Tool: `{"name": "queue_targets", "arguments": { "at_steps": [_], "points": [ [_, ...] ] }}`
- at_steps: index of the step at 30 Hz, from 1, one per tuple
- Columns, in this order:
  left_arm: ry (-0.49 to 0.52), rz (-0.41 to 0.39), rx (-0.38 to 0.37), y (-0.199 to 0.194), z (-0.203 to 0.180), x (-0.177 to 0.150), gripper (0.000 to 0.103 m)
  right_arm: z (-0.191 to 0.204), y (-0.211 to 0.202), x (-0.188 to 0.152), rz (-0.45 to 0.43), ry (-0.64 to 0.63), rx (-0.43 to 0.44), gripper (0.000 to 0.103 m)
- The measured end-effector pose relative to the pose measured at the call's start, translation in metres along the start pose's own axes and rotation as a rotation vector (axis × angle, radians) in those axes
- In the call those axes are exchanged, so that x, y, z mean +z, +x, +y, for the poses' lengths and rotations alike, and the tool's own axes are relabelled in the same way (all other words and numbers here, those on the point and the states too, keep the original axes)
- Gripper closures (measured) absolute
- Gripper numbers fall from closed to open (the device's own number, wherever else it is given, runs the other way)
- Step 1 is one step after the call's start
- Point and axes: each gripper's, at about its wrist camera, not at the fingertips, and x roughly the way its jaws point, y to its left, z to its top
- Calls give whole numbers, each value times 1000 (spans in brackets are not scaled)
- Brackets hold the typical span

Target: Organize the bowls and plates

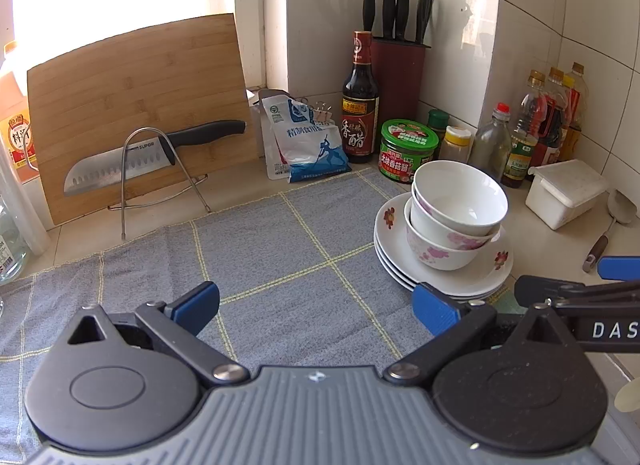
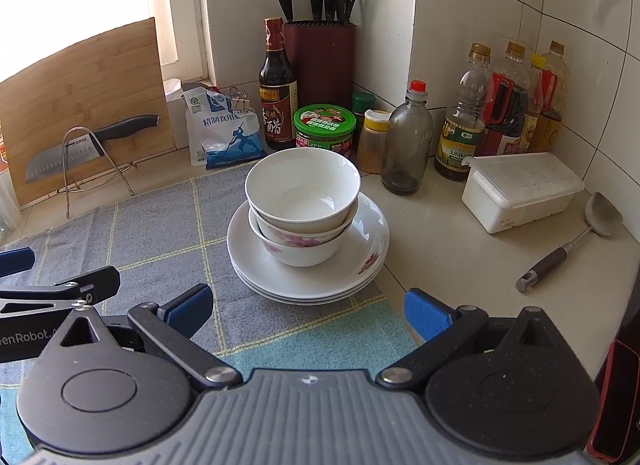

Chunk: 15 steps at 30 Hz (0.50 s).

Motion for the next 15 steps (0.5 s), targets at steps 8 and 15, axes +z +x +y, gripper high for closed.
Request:
{"name": "queue_targets", "arguments": {
  "at_steps": [8,15],
  "points": [
    [-3,-2,1,1,2,1,1,2,1,3,-3,-7,-3,0],
    [-9,-3,6,2,3,3,1,3,2,4,-6,-9,-4,0]
  ]
}}
